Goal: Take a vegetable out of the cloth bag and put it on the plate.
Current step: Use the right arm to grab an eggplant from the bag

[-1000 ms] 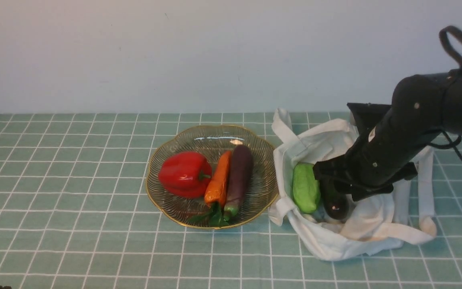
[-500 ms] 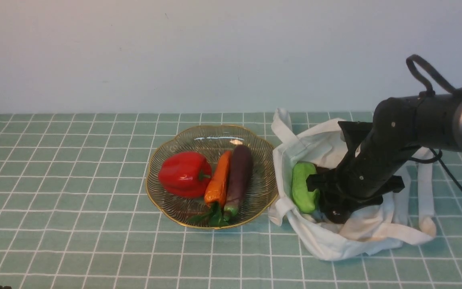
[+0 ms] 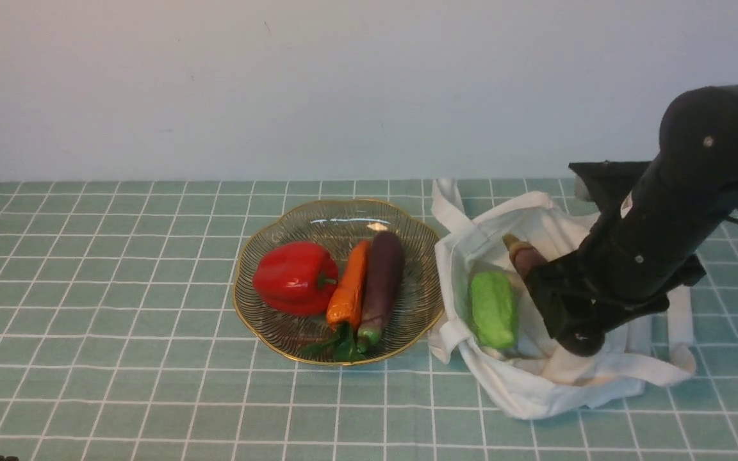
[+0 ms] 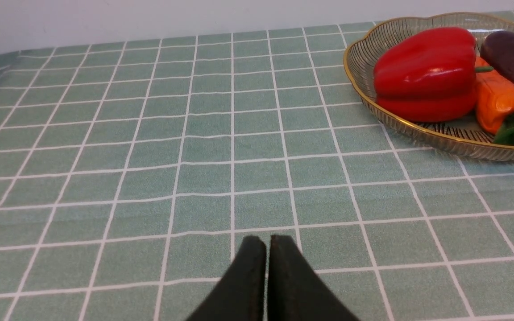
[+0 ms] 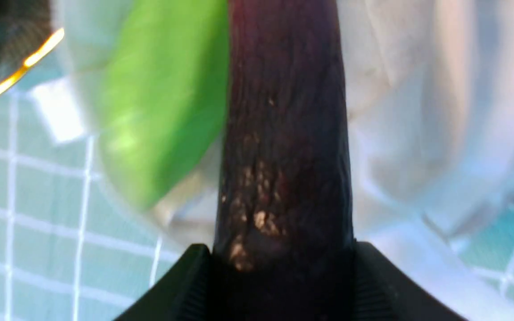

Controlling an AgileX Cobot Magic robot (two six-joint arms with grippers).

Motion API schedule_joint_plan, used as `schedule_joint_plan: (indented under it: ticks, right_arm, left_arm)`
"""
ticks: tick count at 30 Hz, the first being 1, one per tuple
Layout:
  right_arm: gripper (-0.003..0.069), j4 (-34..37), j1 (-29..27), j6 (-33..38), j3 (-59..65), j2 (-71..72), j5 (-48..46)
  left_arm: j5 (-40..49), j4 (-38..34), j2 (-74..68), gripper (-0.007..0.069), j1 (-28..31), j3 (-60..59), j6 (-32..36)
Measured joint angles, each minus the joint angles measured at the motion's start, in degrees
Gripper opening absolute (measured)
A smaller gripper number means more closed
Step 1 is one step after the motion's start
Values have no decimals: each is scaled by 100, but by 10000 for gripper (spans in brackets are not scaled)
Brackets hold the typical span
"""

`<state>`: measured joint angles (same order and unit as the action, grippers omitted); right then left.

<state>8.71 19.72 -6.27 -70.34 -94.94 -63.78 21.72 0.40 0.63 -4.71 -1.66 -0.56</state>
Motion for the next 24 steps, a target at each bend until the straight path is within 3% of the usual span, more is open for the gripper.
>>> schedule_joint_plan:
  ticks: [12,24]
  right_arm:
    - [358,96,68,25,1160,1027,-193]
    - [358,990,96,627,1610,2158,-241]
  left_arm:
    - [0,0,0,-4,0,0,0]
    - [0,0,0,-4,0,0,0]
